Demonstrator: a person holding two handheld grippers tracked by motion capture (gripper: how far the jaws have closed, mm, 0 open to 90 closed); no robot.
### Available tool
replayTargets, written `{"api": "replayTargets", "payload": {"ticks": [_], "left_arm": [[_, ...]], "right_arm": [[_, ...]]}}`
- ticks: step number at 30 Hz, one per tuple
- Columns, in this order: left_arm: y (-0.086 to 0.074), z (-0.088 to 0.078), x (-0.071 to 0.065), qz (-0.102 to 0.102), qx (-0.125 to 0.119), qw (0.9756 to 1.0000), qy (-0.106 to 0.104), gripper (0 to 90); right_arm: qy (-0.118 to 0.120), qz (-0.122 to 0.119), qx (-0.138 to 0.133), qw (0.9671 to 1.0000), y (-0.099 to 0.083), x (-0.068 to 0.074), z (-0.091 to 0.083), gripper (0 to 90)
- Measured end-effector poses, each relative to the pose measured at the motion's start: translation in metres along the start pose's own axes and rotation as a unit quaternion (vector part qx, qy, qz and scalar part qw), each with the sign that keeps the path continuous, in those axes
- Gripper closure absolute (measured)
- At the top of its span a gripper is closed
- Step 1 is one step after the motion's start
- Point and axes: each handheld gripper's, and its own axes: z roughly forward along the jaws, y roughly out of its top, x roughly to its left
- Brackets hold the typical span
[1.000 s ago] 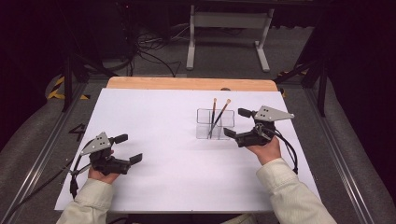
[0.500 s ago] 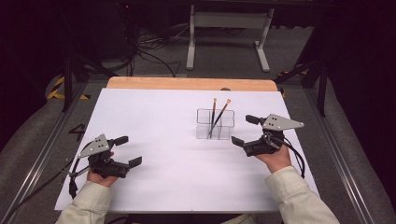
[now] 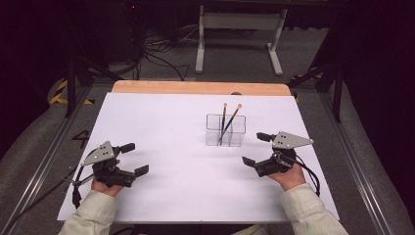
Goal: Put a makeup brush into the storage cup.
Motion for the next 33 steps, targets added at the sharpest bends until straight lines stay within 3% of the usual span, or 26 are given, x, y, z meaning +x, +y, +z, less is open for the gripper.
{"api": "replayTargets", "payload": {"ticks": [8, 15, 21, 28, 33], "left_arm": [[-0.001, 0.0, -0.002, 0.0, -0.002, 1.0, -0.006, 0.0], [-0.003, -0.002, -0.005, -0.001, 0.0, 0.9999, -0.012, 0.0], [-0.007, -0.003, -0.004, -0.021, -0.003, 0.9997, -0.014, 0.0], [-0.012, -0.003, 0.001, -0.019, -0.001, 0.9998, -0.005, 0.0], [-0.015, -0.001, 0.004, -0.014, 0.004, 0.9999, 0.003, 0.0]], "right_arm": [[0.001, 0.002, -0.011, 0.9999, -0.016, 0.003, -0.001, 0.6], [0.003, 0.021, -0.019, 0.9996, -0.034, 0.001, 0.001, 0.6], [-0.005, 0.027, -0.025, 0.9993, -0.047, 0.002, 0.002, 0.6], [-0.025, 0.044, -0.02, 0.9985, -0.058, 0.0, 0.001, 0.4], [-0.02, 0.044, -0.022, 0.9986, -0.064, 0.003, 0.0, 0.2]]}}
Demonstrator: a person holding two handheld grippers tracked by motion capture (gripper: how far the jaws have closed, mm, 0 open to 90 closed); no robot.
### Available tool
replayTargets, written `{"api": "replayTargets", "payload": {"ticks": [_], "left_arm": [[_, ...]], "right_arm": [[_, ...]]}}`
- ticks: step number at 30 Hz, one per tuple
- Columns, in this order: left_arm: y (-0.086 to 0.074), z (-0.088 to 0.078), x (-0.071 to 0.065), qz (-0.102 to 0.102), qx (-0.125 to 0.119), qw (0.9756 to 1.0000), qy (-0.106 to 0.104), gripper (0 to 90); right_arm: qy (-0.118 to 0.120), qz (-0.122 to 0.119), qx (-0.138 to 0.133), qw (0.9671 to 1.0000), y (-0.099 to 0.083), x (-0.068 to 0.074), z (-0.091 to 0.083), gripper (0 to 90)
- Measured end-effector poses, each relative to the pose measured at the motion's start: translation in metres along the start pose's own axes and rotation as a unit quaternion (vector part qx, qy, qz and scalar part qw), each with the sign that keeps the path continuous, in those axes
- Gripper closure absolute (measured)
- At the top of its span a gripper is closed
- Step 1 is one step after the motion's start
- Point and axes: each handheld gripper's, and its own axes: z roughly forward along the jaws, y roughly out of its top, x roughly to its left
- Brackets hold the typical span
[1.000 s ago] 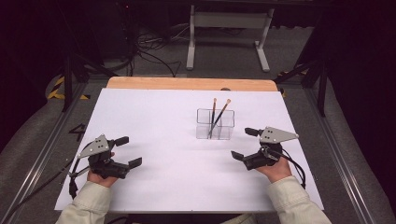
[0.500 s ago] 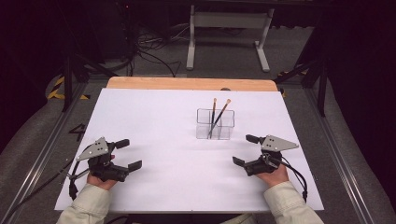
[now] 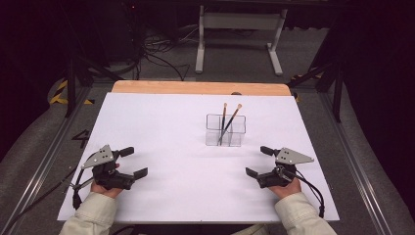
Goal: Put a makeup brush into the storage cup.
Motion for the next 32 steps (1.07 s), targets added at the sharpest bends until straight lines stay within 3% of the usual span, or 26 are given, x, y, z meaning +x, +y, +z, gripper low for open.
{"api": "replayTargets", "payload": {"ticks": [3, 8, 18, 32], "left_arm": [[-0.0017, 0.0, 0.0019, -0.003, 0.0, 1.0, -0.001, 0.0], [-0.0028, 0.0034, 0.0006, 0.011, 0.002, 0.9999, -0.002, 0.1], [-0.0031, 0.0056, 0.0006, 0.009, 0.005, 0.9999, -0.007, 0.1], [-0.003, 0.0056, 0.0007, 0.01, 0.003, 0.9999, -0.008, 0.1]], "right_arm": [[0.003, 0.0, -0.001, 1.0, -0.0008, 0.0011, -0.0005, 0.2], [0.004, 0.004, -0.003, 1.0, -0.0025, 0.0036, -0.0018, 0.2], [-0.003, 0.018, 0.005, 0.9998, -0.005, 0.0024, 0.0002, 0.2], [-0.005, 0.015, 0.008, 0.9998, -0.0041, 0.0026, -0.0005, 0.3]]}}
